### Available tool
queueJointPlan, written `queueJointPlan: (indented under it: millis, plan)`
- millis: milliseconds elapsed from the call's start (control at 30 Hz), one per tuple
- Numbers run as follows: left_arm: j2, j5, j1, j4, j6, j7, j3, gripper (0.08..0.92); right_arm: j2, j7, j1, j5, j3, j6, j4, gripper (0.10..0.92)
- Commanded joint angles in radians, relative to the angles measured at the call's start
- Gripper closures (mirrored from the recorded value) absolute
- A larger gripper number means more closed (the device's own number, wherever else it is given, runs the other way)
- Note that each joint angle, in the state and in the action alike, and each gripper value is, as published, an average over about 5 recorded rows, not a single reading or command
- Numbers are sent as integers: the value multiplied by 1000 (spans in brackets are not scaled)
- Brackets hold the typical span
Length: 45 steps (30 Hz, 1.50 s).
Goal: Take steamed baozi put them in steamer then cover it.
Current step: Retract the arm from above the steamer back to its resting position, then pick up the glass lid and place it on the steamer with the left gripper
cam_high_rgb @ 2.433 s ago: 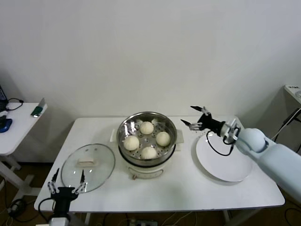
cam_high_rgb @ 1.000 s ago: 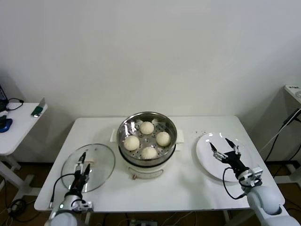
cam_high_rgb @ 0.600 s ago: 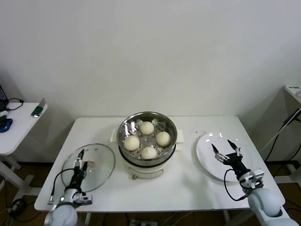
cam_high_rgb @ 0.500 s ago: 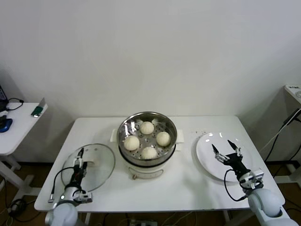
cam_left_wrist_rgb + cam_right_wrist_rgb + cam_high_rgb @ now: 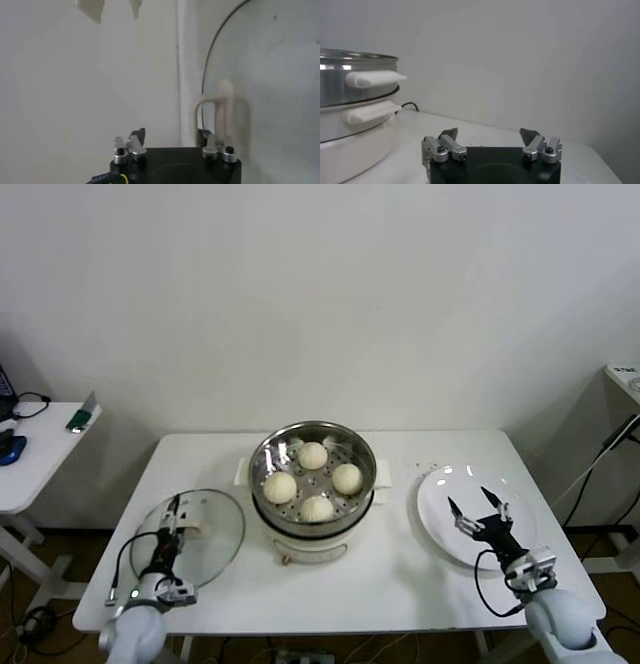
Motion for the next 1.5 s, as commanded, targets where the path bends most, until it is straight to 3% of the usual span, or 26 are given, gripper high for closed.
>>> queueJointPlan:
  millis: [33, 300, 567, 1167, 1367, 1500]
  plan:
    - [-2, -14, -15, 13, -12, 7, 4, 424, 9, -2, 5, -27, 0, 4, -12, 203]
    - [-1, -26, -8, -10, -20, 10, 6, 640, 18, -3, 15, -35, 3, 8, -30, 203]
    - [27, -67, 39, -127, -6, 19, 2, 844, 19, -4, 26, -37, 3, 10, -44, 203]
    - [162, -230, 365, -584, 138, 40, -145, 852, 9, -9, 97, -36, -34, 6, -96, 203]
    - [228, -300, 386, -721, 209, 84, -138, 852, 1, -9, 124, -43, -63, 2, -116, 203]
    - [306, -367, 343, -779, 322, 75, -41, 852, -2, -9, 137, -46, -79, 2, -129, 203]
